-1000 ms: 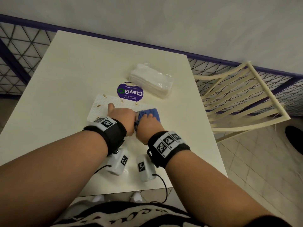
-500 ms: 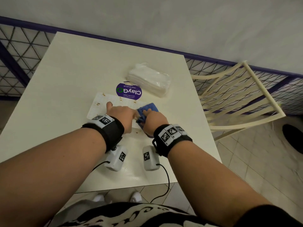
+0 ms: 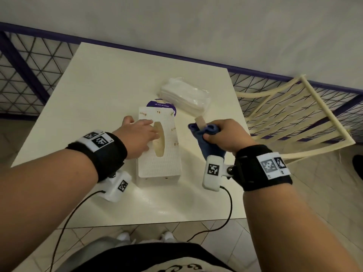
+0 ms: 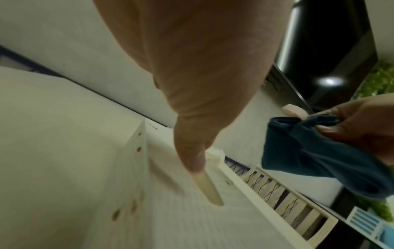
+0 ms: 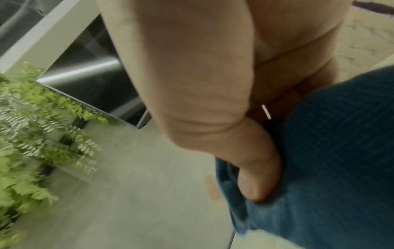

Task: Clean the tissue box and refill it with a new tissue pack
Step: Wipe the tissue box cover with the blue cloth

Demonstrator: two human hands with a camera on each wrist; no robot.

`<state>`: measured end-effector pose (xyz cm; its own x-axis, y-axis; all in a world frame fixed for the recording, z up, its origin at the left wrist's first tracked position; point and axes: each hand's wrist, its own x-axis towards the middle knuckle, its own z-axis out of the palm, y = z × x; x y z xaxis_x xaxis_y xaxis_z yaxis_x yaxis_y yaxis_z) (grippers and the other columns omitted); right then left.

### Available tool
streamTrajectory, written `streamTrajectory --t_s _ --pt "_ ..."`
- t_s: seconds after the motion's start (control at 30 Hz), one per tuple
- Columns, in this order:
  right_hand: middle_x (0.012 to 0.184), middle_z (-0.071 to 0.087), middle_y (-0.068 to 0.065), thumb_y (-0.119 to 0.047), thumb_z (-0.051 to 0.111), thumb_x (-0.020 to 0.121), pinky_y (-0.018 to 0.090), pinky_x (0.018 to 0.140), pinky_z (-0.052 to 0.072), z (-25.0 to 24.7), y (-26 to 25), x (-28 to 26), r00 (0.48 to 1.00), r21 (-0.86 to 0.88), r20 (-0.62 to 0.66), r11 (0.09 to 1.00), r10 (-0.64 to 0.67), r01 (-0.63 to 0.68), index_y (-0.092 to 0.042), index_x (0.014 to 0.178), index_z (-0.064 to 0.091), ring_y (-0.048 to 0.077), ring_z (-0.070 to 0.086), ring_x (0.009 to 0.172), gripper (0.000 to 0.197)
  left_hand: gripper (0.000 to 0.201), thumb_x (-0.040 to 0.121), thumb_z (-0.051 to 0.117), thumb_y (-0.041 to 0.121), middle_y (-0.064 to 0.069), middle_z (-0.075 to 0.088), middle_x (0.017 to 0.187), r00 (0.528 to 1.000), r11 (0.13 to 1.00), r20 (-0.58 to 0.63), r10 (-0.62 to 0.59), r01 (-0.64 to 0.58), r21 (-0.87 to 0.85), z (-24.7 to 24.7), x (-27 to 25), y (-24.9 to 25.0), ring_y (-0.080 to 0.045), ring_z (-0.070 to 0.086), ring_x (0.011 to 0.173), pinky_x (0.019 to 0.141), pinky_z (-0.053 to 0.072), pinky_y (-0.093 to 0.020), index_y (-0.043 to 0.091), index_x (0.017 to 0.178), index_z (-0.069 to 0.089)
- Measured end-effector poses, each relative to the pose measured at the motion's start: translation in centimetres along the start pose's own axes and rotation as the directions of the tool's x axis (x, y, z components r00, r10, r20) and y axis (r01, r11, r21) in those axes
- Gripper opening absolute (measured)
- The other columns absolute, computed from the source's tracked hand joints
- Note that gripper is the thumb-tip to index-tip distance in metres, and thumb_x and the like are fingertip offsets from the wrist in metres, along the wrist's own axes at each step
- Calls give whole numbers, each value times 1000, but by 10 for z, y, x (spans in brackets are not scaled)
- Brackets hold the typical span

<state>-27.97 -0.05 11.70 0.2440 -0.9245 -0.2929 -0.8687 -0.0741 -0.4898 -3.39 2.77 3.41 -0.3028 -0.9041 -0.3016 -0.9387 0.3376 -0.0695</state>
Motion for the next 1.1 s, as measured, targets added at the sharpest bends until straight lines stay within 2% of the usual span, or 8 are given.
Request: streamTrajectory --t_s 0.13,0.23,0.3,0.33,0.43,0.63,0.87,1.1 --pt "105 70 9 -19 61 87 23 74 38 21 -21 13 993 49 -74 994 -94 98 -16 114 68 23 62 93 28 89 65 65 70 12 36 149 988 994 115 -102 105 -17 -5 -1 14 -20 7 146 105 14 -52 27 139 41" --pt "126 60 12 -27 55 91 26 78 38 74 -29 21 972 -204 211 968 -102 146 -11 130 52 28 57 110 42 88 61 70 68 9 43 142 975 986 153 -162 166 -14 -2 0 23 -24 10 145 103 16 -54 22 132 46" --pt "153 28 16 -37 46 96 37 102 37 111 -26 22 928 -416 372 895 8 159 -8 149 22 30 33 138 65 84 61 73 65 9 45 139 966 979 177 -189 199 -40 0 1 25 -24 10 145 102 17 -55 22 129 46" --pt "160 10 13 -41 42 96 43 115 25 121 -24 25 925 -466 377 873 47 145 -9 152 9 30 15 146 73 83 61 74 63 8 45 139 963 976 184 -195 209 -57 1 2 26 -24 10 145 102 17 -55 23 128 45" --pt "162 -9 5 -39 40 96 49 120 5 124 -29 53 941 -488 328 867 78 98 -13 153 -5 25 -8 149 77 84 64 76 58 8 42 141 958 970 203 -204 226 -92 0 2 26 -24 11 145 104 16 -57 25 133 41" --pt "162 -10 3 -22 40 96 45 121 3 111 -48 122 962 -508 272 852 20 125 -15 153 -4 24 -12 149 73 96 63 77 57 11 37 148 952 962 215 -217 246 -119 1 2 22 -24 7 146 105 12 -60 26 143 33" --pt "159 9 14 -42 41 97 41 117 20 125 -34 43 916 -576 402 782 19 237 -6 151 6 31 12 147 74 94 63 80 50 8 33 149 941 948 203 -272 298 -112 2 4 30 -24 2 147 105 16 -56 22 140 34" --pt "162 -7 5 -34 45 96 48 118 13 120 -38 80 935 -573 353 799 42 180 -13 152 -5 23 -3 150 78 86 63 78 54 6 37 142 942 954 219 -255 283 -103 2 3 28 -27 10 145 103 17 -59 24 135 41"
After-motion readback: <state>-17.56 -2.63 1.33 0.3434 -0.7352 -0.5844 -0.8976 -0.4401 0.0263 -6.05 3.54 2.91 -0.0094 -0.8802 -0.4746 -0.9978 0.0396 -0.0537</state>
